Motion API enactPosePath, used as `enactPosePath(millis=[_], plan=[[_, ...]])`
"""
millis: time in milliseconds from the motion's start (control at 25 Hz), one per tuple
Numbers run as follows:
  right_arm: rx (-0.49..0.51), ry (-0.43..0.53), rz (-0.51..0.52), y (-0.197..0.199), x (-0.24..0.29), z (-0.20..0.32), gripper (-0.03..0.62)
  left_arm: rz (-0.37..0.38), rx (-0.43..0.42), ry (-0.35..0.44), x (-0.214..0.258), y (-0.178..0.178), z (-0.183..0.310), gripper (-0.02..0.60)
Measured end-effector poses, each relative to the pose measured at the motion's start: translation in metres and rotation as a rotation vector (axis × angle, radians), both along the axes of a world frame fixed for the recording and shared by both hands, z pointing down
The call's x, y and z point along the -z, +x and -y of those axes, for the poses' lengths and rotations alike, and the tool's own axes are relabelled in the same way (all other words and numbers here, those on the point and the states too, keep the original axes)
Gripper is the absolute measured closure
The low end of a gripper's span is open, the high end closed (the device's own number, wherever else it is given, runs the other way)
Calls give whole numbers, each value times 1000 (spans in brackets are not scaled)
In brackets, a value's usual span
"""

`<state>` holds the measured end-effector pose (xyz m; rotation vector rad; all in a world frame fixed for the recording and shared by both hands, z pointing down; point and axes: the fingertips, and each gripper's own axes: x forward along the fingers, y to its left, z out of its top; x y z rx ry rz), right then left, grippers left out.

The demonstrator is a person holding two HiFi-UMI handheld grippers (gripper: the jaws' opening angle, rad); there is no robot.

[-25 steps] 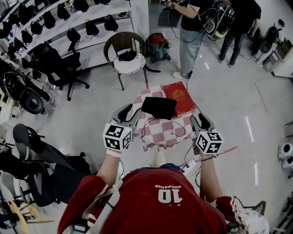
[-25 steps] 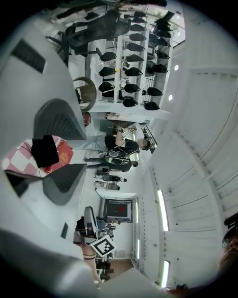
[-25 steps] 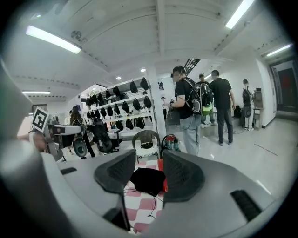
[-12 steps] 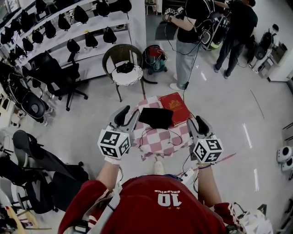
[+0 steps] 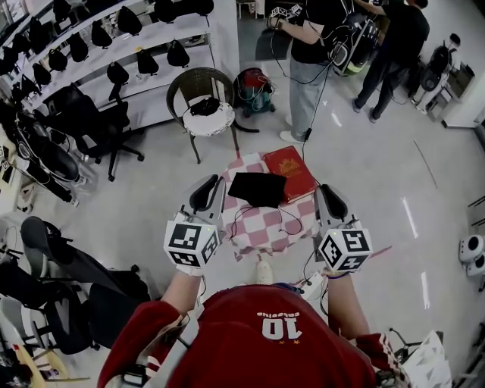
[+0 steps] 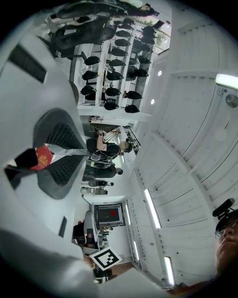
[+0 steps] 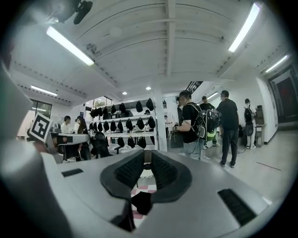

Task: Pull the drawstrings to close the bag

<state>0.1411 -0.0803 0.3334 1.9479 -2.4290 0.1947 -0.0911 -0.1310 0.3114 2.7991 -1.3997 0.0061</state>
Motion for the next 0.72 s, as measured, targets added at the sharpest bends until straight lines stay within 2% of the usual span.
enactPosePath(millis=[160,440,720], plan=[[-22,-31,-13,1,-15,-1,558,1,0,-19,-8,0,-1,571],[-99,-55,-39,12,-37,-5,579,18,-20,-50,-27,4,-4,572],[-96,-87,-29,8,-53,-8,580,31,-58,-61,-34,7,-7,572]])
